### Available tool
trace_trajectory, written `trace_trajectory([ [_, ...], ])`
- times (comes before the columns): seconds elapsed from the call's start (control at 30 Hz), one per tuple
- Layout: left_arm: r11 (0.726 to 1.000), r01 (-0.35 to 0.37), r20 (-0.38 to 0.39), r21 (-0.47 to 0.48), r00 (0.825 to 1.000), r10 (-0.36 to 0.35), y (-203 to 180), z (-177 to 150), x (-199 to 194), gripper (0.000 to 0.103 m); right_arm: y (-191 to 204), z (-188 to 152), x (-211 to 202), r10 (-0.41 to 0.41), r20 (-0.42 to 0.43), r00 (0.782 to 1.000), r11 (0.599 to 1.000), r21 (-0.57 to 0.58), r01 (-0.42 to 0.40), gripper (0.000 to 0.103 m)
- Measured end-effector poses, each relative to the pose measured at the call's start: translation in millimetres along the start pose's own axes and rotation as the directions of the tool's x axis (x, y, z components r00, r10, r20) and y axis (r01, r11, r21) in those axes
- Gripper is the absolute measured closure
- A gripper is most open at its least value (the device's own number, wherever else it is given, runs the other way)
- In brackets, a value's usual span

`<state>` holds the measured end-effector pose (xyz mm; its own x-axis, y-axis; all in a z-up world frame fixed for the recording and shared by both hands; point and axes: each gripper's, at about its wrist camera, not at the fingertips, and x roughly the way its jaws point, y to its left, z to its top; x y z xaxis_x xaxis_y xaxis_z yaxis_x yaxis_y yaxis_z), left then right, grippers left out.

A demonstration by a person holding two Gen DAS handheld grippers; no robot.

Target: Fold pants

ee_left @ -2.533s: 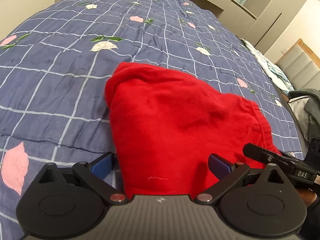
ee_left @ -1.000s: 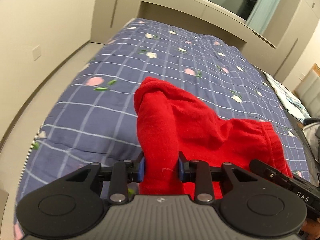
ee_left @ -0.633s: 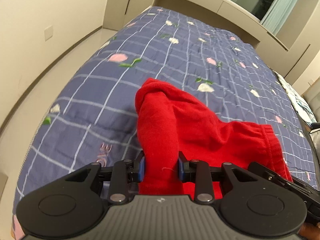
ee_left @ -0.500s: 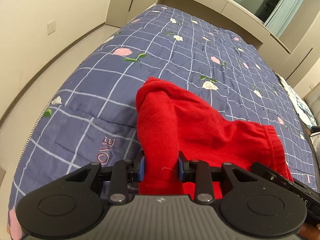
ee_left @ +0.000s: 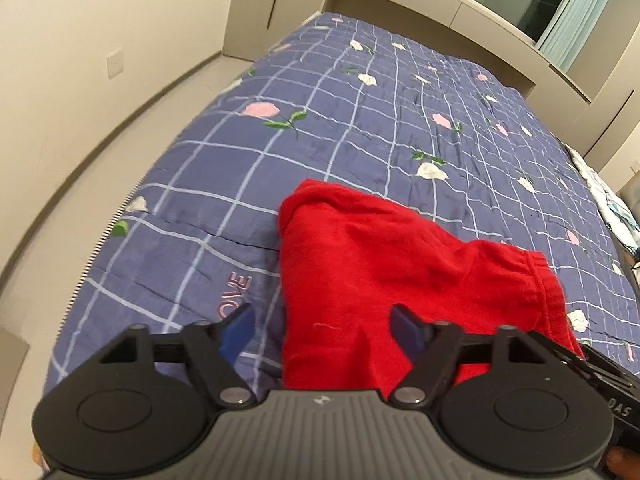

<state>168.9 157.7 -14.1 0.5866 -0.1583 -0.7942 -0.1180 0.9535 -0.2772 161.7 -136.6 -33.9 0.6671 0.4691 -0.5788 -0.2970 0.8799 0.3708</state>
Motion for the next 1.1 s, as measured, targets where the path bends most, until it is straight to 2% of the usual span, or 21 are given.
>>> trace_trajectory([
  [0.1, 1.0, -0.014, 0.021, 0.002, 1.0, 0.014, 0.6, -4.0, -12.2, 0.014, 2.9, -1.6, -11.7, -0.01, 0.028, 1.0, 1.0, -0.01, 0.01, 0.019],
  [0.17, 1.0, -0.02, 0.046, 0.007, 0.999, 0.019, -0.4, -8.7, -23.5, 0.005, 6.4, -2.6, -21.5, -0.017, 0.058, 0.998, 0.999, -0.028, 0.019, 0.013],
  [0.23, 0.999, -0.029, 0.075, 0.019, 0.997, 0.027, -2.1, -13.2, -34.8, 0.002, 10.8, -3.1, -33.9, -0.018, 0.087, 0.996, 0.999, -0.045, 0.022, 0.006],
  [0.33, 0.999, -0.037, 0.117, 0.038, 0.993, 0.032, -5.4, -22.8, -53.1, 0.001, 18.3, -4.0, -52.3, -0.017, 0.129, 0.992, 0.997, -0.066, 0.025, 0.002],
  [0.7, 0.995, -0.056, 0.261, 0.077, 0.965, 0.034, -15.4, -66.6, -117.5, 0.001, 53.6, -19.8, -117.2, -0.005, 0.234, 0.972, 0.986, -0.158, 0.043, 0.001],
  [0.93, 0.994, -0.081, 0.315, 0.071, 0.947, 0.055, -17.1, -99.0, -141.9, 0.0, 68.2, -39.9, -146.1, -0.011, 0.25, 0.968, 0.982, -0.181, 0.058, 0.001],
  [1.1, 0.988, -0.128, 0.36, 0.088, 0.929, 0.088, -20.4, -120.7, -151.7, 0.0, 74.9, -60.7, -162.5, -0.035, 0.265, 0.964, 0.975, -0.204, 0.091, 0.001],
])
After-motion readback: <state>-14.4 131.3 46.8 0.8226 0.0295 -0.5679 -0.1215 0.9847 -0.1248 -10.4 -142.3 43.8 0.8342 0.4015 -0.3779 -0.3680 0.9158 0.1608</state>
